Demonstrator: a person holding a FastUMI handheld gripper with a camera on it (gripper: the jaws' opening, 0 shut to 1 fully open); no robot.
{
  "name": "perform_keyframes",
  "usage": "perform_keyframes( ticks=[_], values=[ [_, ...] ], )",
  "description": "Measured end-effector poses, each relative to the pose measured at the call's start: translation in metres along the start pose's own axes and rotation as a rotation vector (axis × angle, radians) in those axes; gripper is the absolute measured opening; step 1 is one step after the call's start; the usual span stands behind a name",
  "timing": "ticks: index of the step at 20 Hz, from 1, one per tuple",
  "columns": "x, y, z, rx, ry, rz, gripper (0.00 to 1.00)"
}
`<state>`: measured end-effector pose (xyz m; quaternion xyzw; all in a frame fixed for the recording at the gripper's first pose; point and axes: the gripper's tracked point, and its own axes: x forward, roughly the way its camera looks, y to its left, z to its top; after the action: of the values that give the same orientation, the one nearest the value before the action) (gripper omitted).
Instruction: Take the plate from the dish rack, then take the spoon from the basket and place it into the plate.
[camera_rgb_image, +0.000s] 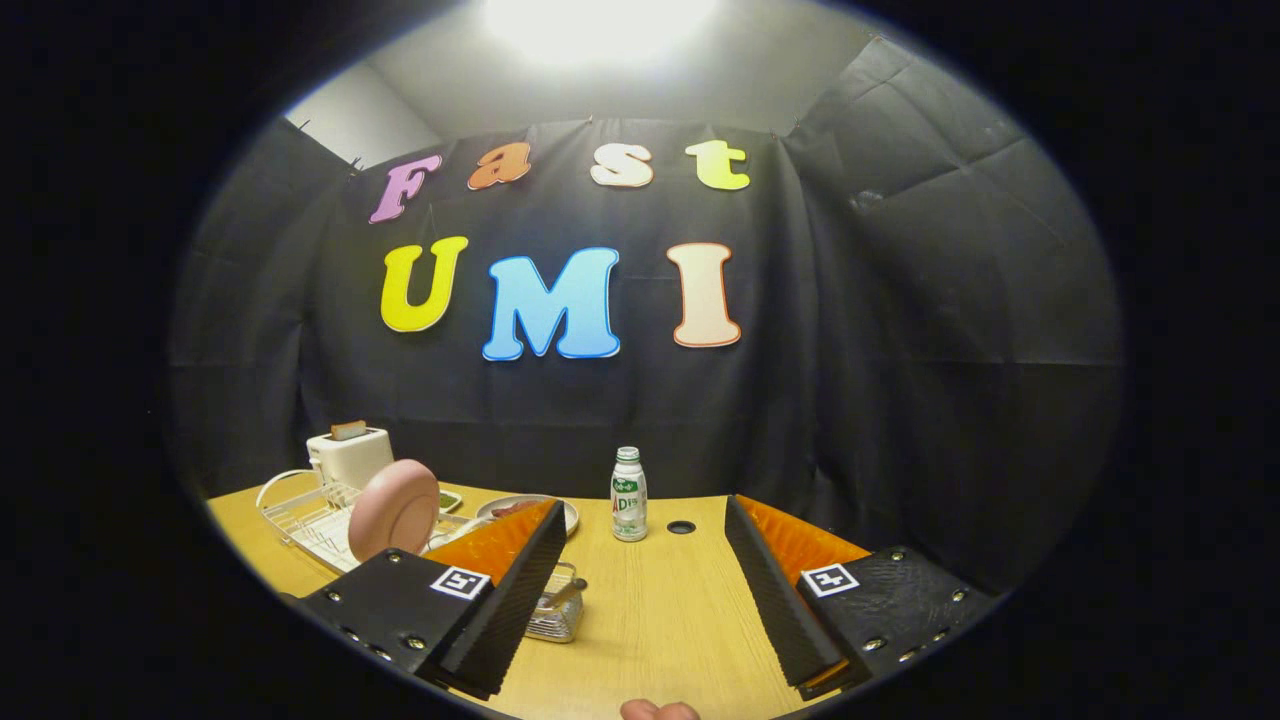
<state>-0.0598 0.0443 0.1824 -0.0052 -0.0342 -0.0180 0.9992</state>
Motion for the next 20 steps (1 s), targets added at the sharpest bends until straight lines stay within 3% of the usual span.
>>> perform_keyframes(
  ticks=[8,12,20],
  values=[
    [0.012,0.058,0.022,-0.027,0.072,0.030,0.97],
    [0.028,0.109,0.038,-0.047,0.140,0.092,0.97],
    [0.056,0.210,0.016,0.017,0.522,0.228,0.98]
  ],
)
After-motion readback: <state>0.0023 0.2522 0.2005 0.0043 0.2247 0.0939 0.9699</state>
